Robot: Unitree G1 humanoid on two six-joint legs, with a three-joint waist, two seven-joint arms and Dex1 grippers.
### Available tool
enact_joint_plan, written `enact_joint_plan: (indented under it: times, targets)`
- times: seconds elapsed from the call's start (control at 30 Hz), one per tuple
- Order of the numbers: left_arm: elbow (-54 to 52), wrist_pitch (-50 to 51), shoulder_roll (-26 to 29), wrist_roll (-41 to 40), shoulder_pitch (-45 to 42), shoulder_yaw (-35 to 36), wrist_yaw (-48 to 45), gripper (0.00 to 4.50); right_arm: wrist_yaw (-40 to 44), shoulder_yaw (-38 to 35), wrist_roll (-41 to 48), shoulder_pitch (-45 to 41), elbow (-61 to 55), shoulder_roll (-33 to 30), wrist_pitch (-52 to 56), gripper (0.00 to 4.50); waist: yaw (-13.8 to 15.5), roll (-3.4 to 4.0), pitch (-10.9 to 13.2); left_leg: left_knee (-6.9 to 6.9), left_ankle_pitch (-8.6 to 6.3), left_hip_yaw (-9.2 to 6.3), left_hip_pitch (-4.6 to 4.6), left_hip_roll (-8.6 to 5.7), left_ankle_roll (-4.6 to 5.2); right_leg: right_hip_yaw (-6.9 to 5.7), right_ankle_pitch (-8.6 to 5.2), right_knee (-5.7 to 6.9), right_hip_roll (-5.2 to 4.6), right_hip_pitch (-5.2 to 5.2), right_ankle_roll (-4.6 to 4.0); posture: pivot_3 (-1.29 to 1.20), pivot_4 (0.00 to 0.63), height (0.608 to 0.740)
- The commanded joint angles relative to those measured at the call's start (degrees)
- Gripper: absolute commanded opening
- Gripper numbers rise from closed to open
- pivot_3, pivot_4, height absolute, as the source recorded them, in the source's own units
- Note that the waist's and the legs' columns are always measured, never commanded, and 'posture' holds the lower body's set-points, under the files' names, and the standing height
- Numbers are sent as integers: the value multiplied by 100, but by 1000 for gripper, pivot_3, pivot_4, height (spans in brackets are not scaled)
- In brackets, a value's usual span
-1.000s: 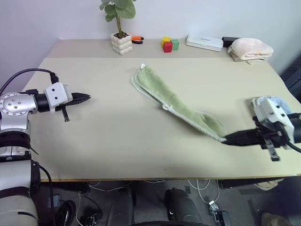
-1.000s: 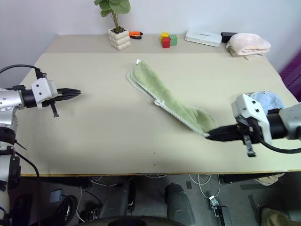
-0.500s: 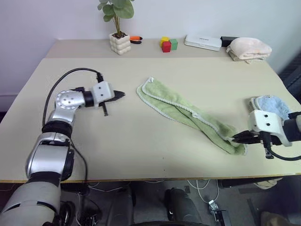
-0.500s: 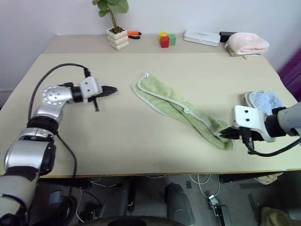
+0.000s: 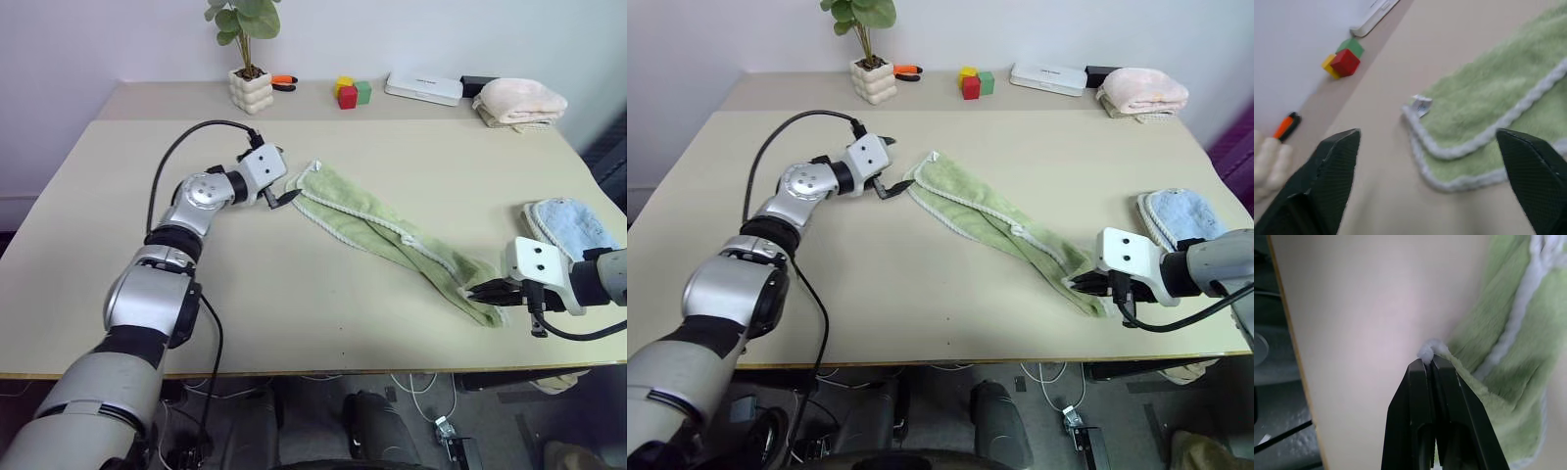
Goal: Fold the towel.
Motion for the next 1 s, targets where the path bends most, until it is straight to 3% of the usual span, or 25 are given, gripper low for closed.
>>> enact_joint_plan:
  times: [0.03, 0.33, 0.63, 0.93, 1.0]
  targets:
    - [-11, 142, -245, -76, -133, 131, 168, 4435, -109, -213, 79, -20, -175, 34, 43, 0, -7, 0, 0, 1, 0, 0, 0, 0, 0, 0, 0, 0, 0, 0, 0, 0, 150, 740]
    - [102, 429, -1053, 112, -47, -19, 317, 4435, -293, -401, 186, 182, -465, 44, 238, 0, -16, 0, 0, -3, 0, -4, 2, -2, 0, 1, 0, 0, 1, 0, 0, 0, 150, 740]
    - [86, 346, -1173, 100, -6, -3, -123, 4435, -391, -789, 231, 575, -768, 39, 428, 0, -4, 0, 0, -2, 0, -6, 1, -2, 0, 0, 0, 0, 1, 0, 0, 0, 150, 740]
    - [193, 806, -1252, 738, -11, -450, 866, 4435, -461, -868, 279, 615, -896, 40, 521, 0, -6, -1, -1, 0, 0, -10, 1, -4, 0, 0, 0, 0, 1, 4, 0, 0, 150, 740]
    - [206, 921, -1263, 808, -23, -470, 1078, 3934, -455, -900, 277, 641, -903, 33, 521, 0, -8, -1, -1, 0, 0, -11, 2, -4, 0, 0, 0, 0, 0, 5, 0, 0, 150, 740]
